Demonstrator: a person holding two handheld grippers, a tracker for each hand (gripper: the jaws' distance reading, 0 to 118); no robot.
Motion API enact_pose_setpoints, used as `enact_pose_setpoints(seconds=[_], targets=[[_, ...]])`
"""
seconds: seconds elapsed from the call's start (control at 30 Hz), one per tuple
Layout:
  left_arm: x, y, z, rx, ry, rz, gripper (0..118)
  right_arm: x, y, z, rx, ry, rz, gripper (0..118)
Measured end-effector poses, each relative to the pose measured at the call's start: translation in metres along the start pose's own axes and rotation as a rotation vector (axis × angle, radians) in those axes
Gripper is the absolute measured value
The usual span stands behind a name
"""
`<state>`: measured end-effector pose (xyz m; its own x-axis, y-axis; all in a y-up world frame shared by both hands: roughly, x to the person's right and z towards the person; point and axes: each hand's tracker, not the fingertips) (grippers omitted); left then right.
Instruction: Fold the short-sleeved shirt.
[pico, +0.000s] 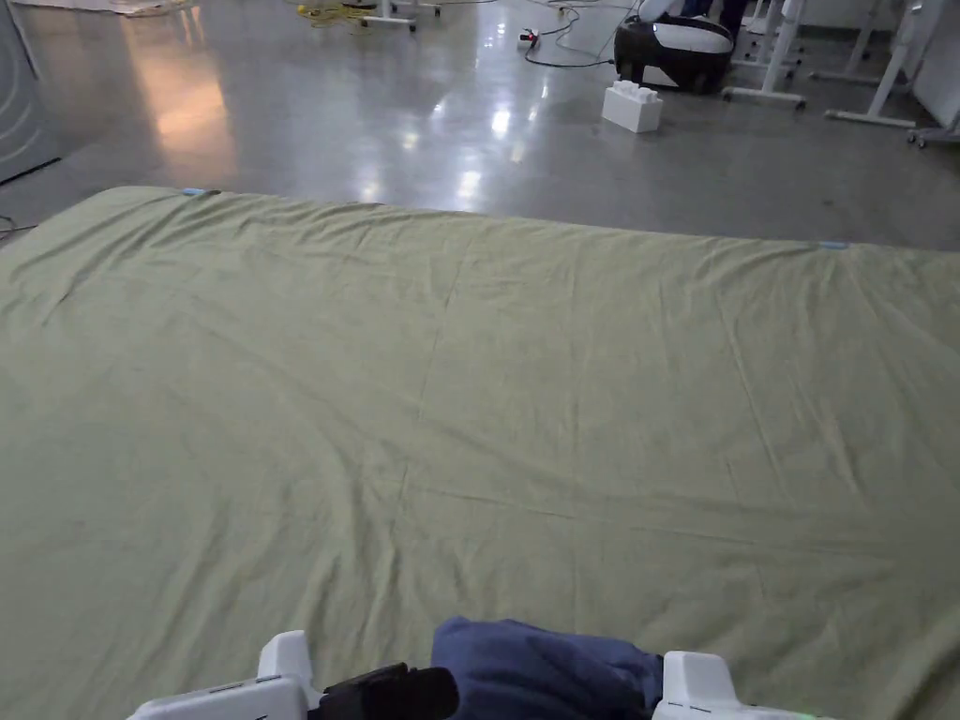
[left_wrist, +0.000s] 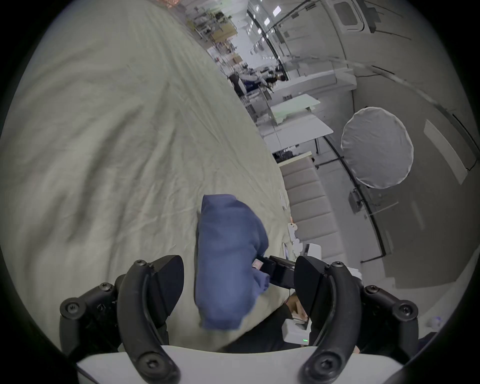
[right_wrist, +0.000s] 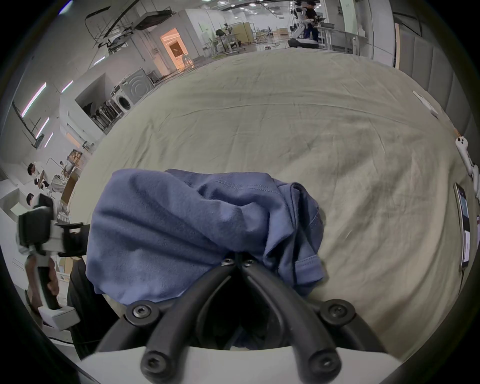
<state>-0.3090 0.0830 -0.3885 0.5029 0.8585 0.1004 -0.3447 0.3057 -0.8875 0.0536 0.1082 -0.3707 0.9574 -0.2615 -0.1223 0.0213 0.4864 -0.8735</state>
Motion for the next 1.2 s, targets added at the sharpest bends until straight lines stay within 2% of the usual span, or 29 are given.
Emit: enact_pose_setpoints(seconds=[0.1,0.17,0.27,0.33,0.37,0.4,0.43,0.47,0.53,0.57,0.63,0.7,0.77,0.9,0.97,1.03,1.07,1.13,1.17,1.2], targets=[[-0.006,0.004,-0.024,-0.015,-0.003,0.008,89,0.0,0.001,-0.001,-0.008,0.001,0.014,0],[-0.002,0.007,-0.034,-0.019,-0.072,0.048,88,0.0,0.002,-0.001,-0.008,0.004,0.018,0],[0.006,0.008,-0.054,-0.057,-0.032,0.096,84,0.005,-0.002,-0.001,0.005,0.021,-0.005,0],[0.015,0.002,-0.064,-0.067,0.1,-0.008,48,0.01,-0.003,-0.002,0.01,0.035,-0.054,0],[0.014,0.004,-0.063,-0.07,0.112,-0.018,41,0.011,-0.003,-0.001,0.009,0.045,-0.078,0],[0.013,0.008,-0.057,-0.061,0.056,0.03,39,0.013,-0.002,0.001,0.012,0.06,-0.102,0],[0.011,0.012,-0.052,-0.047,0.034,0.093,39,0.015,-0.002,0.003,0.018,0.077,-0.129,0],[0.01,0.016,-0.04,-0.021,0.011,0.142,39,0.017,-0.003,0.01,0.024,0.103,-0.204,0],[0.012,0.024,-0.013,0.009,-0.039,0.141,38,0.014,-0.007,0.032,0.108,0.166,-0.361,0],[0.012,0.03,0.008,0.021,-0.034,0.118,38,0.01,-0.01,0.044,0.168,0.201,-0.395,0],[0.007,0.046,0.057,0.036,-0.021,0.087,38,0.003,-0.019,0.061,0.222,0.252,-0.393,0],[-0.001,0.064,0.111,0.086,0.075,0.041,38,-0.005,-0.03,0.072,0.229,0.269,-0.37,0],[-0.017,0.089,0.17,0.115,0.186,0.007,38,-0.011,-0.04,0.077,0.192,0.247,-0.323,0],[-0.061,0.135,0.256,0.163,0.369,0.108,38,-0.019,-0.06,0.078,0.161,0.227,-0.296,0],[-0.073,0.15,0.276,0.178,0.453,0.071,38,-0.023,-0.067,0.076,0.153,0.22,-0.279,0],[-0.069,0.153,0.276,0.145,0.51,-0.046,38,-0.024,-0.073,0.07,0.13,0.215,-0.268,0],[-0.075,0.156,0.273,0.16,0.532,-0.06,38,-0.025,-0.075,0.067,0.111,0.205,-0.277,0],[-0.085,0.161,0.261,0.185,0.605,0.028,39,-0.024,-0.078,0.064,0.08,0.211,-0.288,0],[-0.087,0.161,0.256,0.213,0.697,0.061,45,-0.024,-0.08,0.065,0.08,0.215,-0.283,0],[-0.086,0.161,0.254,0.238,0.768,0.056,61,-0.024,-0.081,0.067,0.08,0.216,-0.281,0]])
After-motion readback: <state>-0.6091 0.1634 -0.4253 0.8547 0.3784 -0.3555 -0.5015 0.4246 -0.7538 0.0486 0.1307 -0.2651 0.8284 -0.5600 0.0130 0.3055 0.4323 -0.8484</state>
